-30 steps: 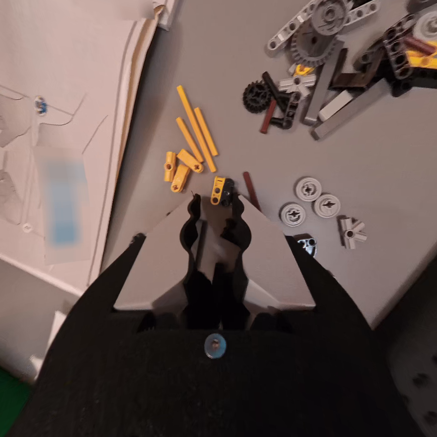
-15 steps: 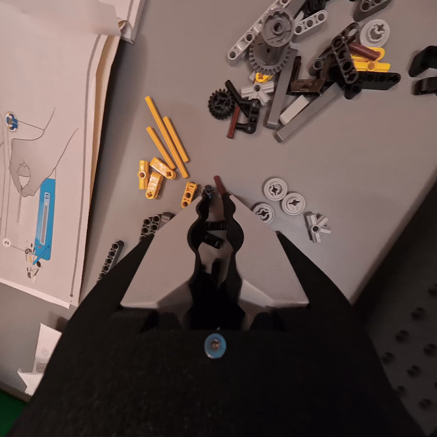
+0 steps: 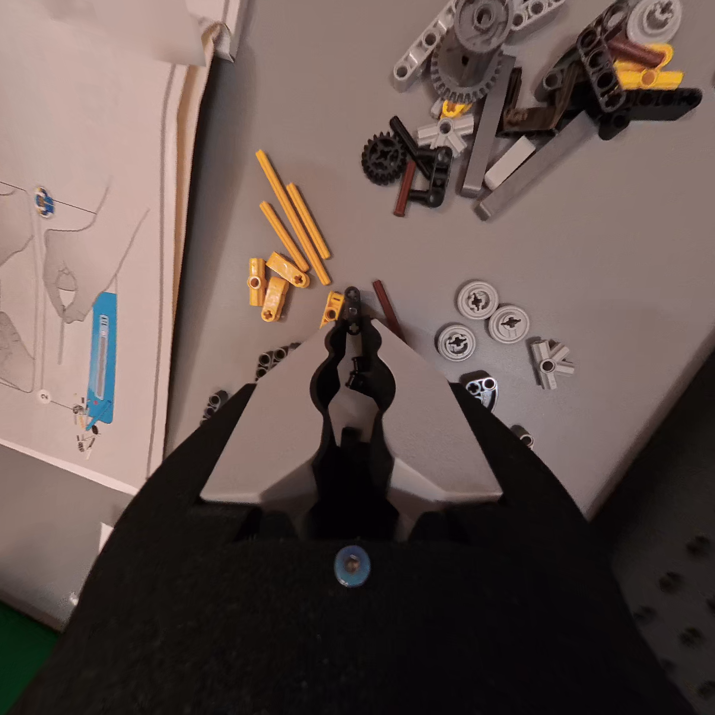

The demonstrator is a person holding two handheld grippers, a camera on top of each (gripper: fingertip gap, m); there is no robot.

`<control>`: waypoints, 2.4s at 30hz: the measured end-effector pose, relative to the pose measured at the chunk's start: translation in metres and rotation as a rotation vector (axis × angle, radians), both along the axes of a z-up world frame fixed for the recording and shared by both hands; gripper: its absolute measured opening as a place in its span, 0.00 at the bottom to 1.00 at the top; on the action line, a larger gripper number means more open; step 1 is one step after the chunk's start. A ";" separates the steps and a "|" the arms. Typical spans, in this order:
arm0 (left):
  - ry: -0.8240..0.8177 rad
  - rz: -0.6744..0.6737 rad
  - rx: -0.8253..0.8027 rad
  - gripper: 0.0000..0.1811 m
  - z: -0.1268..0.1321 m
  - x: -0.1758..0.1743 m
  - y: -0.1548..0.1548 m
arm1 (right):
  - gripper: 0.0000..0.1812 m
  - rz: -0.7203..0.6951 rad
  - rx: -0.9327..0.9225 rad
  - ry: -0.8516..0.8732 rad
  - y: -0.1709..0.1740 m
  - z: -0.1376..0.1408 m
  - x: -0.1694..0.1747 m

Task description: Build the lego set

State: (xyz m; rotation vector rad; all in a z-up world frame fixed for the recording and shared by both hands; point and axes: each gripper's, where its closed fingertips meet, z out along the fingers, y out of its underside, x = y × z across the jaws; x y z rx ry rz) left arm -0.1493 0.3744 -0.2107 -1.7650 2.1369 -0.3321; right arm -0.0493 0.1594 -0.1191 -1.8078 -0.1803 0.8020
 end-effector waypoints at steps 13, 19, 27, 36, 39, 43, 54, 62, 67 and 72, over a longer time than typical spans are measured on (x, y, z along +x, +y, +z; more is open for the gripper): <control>0.056 0.182 -0.014 0.03 0.005 -0.054 0.007 | 0.16 0.004 -0.003 -0.006 0.000 -0.001 -0.001; 0.036 0.239 -0.061 0.03 0.001 -0.053 0.010 | 0.16 0.005 -0.007 -0.007 0.000 -0.001 -0.001; 0.056 0.217 -0.071 0.08 -0.004 -0.045 0.002 | 0.16 0.002 -0.006 -0.008 0.000 -0.001 -0.001; 0.018 0.213 -0.119 0.11 0.002 -0.046 -0.006 | 0.16 0.006 -0.003 -0.003 -0.001 0.000 -0.001; -0.011 0.278 -0.094 0.11 0.012 -0.063 0.012 | 0.16 0.007 -0.004 0.000 -0.001 0.000 -0.001; -0.095 0.535 -0.008 0.12 0.034 -0.113 0.059 | 0.16 0.002 -0.004 -0.001 0.000 0.000 -0.001; -0.231 0.791 0.254 0.29 0.026 -0.180 0.113 | 0.16 -0.016 -0.012 0.047 0.002 0.001 0.005; -0.222 0.720 0.196 0.22 0.014 -0.162 0.126 | 0.16 -0.032 -0.043 0.089 0.005 -0.001 0.010; -0.180 0.663 0.275 0.03 0.009 -0.164 0.126 | 0.16 -0.048 -0.080 0.056 0.009 -0.007 0.010; -0.228 0.685 0.440 0.00 0.027 -0.172 0.135 | 0.15 -0.027 -0.097 0.034 0.023 -0.006 -0.005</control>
